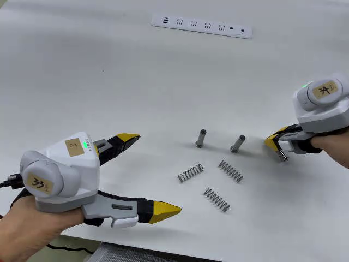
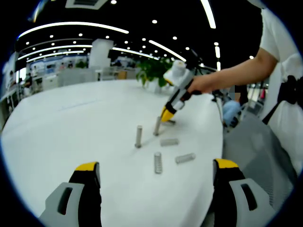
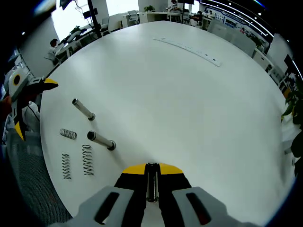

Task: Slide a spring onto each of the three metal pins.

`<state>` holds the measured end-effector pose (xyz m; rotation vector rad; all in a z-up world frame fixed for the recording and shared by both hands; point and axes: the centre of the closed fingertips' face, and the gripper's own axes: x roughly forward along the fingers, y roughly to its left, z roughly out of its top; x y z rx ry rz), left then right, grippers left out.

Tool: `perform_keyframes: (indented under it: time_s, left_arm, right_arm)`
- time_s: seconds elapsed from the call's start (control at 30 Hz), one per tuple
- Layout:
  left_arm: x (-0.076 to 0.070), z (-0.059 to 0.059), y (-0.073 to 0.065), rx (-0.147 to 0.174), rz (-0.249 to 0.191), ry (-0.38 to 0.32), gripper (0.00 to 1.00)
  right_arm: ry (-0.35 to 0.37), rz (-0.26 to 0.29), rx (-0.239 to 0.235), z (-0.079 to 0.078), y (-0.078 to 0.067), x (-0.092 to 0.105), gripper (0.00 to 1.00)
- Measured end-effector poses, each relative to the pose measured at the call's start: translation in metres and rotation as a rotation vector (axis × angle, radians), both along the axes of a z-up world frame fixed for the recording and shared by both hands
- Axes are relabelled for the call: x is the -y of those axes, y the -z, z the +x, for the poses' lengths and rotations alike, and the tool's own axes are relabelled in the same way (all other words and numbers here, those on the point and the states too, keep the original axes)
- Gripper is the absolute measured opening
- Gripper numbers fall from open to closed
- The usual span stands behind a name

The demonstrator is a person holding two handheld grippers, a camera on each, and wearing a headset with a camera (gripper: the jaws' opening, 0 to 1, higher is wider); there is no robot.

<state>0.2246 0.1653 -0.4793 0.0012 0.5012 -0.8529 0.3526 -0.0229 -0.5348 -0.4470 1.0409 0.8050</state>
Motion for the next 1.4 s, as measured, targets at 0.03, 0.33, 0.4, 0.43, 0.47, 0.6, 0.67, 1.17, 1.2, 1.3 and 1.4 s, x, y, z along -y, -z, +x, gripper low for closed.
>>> perform_keyframes:
  time_s: [0.03,0.33,0.4,0.43,0.47,0.6,0.67,1.17,1.2,1.3,1.4]
  left_arm:
    - [0.0,0.0,0.0,0.0,0.001,0.001,1.0]
    - [0.001,0.0,-0.002,0.003,0.003,0.004,1.0]
    - [0.001,0.0,-0.002,0.003,0.002,0.004,1.0]
    - [0.002,0.0,-0.002,0.004,0.004,0.005,1.0]
    - [0.002,-0.001,-0.002,0.002,0.004,0.006,1.0]
    - [0.002,-0.001,-0.002,0.002,0.003,0.007,1.0]
    - [0.003,-0.001,-0.002,0.002,0.003,0.008,1.0]
    - [0.004,-0.001,-0.004,0.004,0.004,0.013,1.0]
    - [0.004,-0.001,-0.004,0.004,0.005,0.014,1.0]
    - [0.004,-0.001,-0.003,0.002,0.006,0.014,1.0]
    - [0.004,-0.002,-0.003,0.001,0.007,0.014,1.0]
  right_arm:
    - [0.001,0.004,0.001,0.001,0.0,0.001,0.09]
    - [0.002,0.06,0.035,0.005,-0.008,0.0,0.09]
    - [0.0,0.065,0.04,0.006,-0.008,0.0,0.09]
    - [-0.002,0.071,0.045,0.005,-0.01,0.0,0.09]
    - [0.0,0.074,0.047,0.005,-0.01,0.0,0.09]
    - [0.003,0.089,0.059,0.005,-0.013,0.001,0.09]
    - [0.004,0.095,0.064,0.004,-0.014,0.001,0.09]
    - [0.01,0.132,0.094,-0.003,-0.025,0.0,0.09]
    - [0.012,0.135,0.095,-0.004,-0.025,0.0,0.09]
    - [0.015,0.142,0.098,-0.006,-0.027,0.0,0.09]
    - [0.016,0.146,0.102,-0.007,-0.028,0.0,0.09]
